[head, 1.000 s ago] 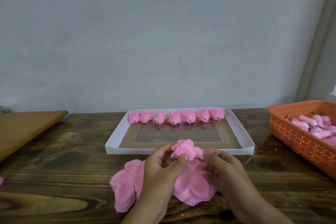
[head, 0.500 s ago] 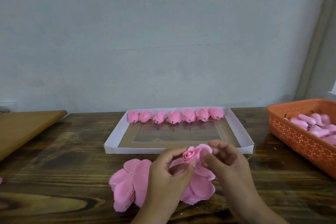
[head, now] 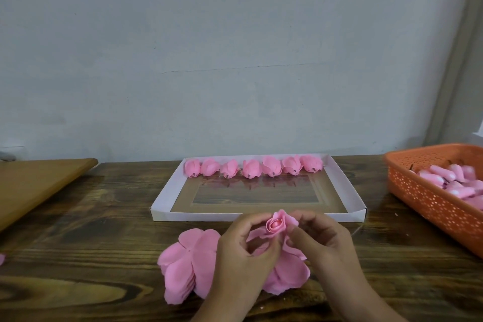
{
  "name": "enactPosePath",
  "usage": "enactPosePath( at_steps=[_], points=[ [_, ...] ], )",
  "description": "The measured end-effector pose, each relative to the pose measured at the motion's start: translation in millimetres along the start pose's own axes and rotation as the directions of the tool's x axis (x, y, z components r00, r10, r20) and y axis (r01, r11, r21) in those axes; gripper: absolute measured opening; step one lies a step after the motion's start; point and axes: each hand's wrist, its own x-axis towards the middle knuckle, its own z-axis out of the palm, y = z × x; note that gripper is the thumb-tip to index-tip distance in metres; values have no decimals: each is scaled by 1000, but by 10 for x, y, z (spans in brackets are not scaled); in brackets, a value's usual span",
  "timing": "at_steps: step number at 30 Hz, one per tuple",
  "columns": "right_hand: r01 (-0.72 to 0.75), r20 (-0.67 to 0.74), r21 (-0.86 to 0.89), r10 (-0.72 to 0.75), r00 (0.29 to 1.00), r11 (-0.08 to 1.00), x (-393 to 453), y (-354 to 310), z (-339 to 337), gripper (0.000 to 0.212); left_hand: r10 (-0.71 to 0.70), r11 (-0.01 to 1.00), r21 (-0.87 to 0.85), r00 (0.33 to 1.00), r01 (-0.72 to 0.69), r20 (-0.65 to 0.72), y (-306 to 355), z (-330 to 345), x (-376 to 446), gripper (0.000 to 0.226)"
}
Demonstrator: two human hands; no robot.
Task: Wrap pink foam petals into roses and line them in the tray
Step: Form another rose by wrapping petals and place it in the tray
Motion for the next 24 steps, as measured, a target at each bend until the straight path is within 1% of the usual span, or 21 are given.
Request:
enactPosePath(
  at_steps=[2, 4, 6, 9, 13, 17, 21, 24],
  points=[
    [2, 5, 5, -2, 1000, 1000, -2, 8, -3, 22, 0, 1000, 11, 1000, 0, 18, -3, -5, 1, 31],
    [8, 15, 9, -8, 1000, 1000, -5, 14, -6, 22, -21, 1000, 23, 1000, 20, 9, -19, -10, 2, 35],
    [9, 25, 12, -9, 1000, 1000, -10, 10, -8, 17, -33, 999, 17, 999, 33, 5, -25, -8, 1, 35],
    [0, 40, 3, 0, 999, 1000, -14, 6, -12, 17, -14, 1000, 14, 1000, 13, 21, 7, 0, 6, 34],
    [5, 50, -9, -4, 999, 1000, -13, 14, -21, 17, -19, 1000, -24, 998, 20, 55, 58, 9, 5, 28],
    [18, 69, -35, -16, 998, 999, -1, 37, -40, 17, -51, 999, 13, 998, 51, 36, 24, 0, -10, 23],
    [27, 84, -68, -22, 996, 997, 1, 39, -67, 20, -74, 997, 27, 996, 73, 51, 20, -9, -18, 24],
    [-7, 98, -27, 10, 995, 1000, 22, 56, -92, 25, -76, 996, 52, 996, 73, 41, 35, -21, -16, 25]
  ],
)
